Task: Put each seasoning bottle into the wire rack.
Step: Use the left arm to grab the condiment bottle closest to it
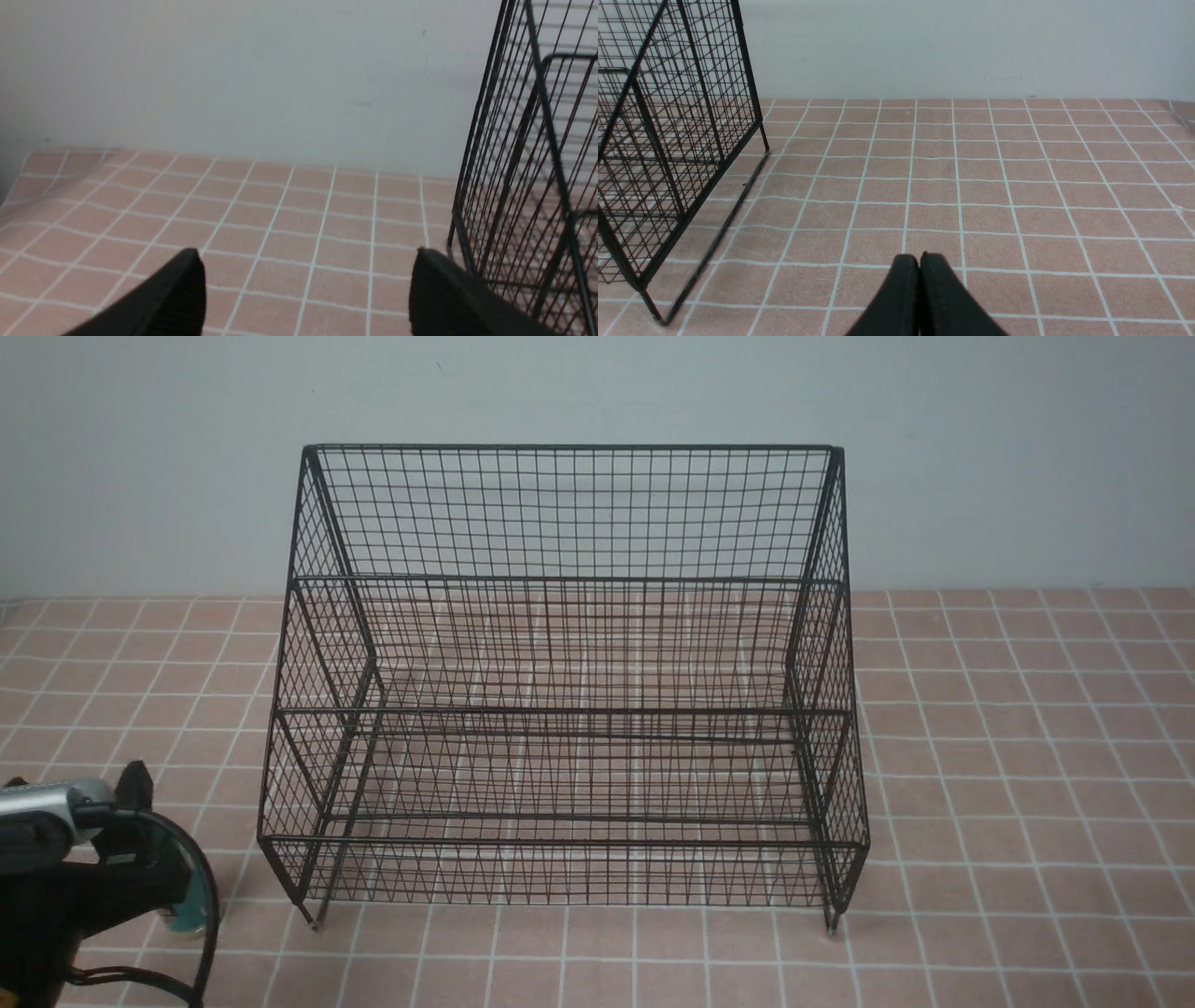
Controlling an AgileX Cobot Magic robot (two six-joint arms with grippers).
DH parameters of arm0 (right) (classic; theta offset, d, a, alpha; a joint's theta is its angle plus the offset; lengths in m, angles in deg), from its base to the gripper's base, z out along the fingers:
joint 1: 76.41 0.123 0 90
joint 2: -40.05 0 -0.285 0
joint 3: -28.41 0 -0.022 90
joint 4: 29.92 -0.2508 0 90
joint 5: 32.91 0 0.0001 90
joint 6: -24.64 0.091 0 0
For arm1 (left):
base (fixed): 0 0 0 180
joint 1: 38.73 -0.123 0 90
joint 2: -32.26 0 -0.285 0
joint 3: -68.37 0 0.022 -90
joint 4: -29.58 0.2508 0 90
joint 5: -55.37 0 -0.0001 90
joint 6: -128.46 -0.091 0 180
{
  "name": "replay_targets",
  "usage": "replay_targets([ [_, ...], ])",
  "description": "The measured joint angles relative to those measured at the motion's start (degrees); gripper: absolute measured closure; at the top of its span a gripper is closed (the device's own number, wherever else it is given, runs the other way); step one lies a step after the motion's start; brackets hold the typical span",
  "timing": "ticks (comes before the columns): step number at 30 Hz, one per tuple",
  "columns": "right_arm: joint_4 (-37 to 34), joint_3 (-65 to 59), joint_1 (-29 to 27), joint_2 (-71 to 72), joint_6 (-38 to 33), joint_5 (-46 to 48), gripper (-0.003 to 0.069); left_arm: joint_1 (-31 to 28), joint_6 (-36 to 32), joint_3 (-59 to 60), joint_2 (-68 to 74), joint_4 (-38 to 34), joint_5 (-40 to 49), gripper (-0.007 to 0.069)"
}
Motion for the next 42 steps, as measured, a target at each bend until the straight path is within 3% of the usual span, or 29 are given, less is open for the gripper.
replay_targets([
  [12, 0.0, 0.0, 0.0, 0.0, 0.0, 0.0, 0.0674, 0.0, 3.1, -1.4, 13.8, 0.4, -0.2, 0.0092],
  [35, 0.0, 0.0, 0.0, 0.0, 0.0, 0.0, 0.0674, 0.0, 3.5, -4.9, 19.8, 0.3, -0.5, 0.01],
  [37, 0.0, 0.0, 0.0, 0.0, 0.0, 0.0, 0.0674, 0.0, 3.5, -4.9, 20.3, 0.3, -0.5, 0.0128],
  [42, 0.0, 0.0, 0.0, 0.0, 0.0, 0.0, 0.0674, 0.0, 3.5, -4.9, 20.8, 0.2, -0.5, 0.0298],
])
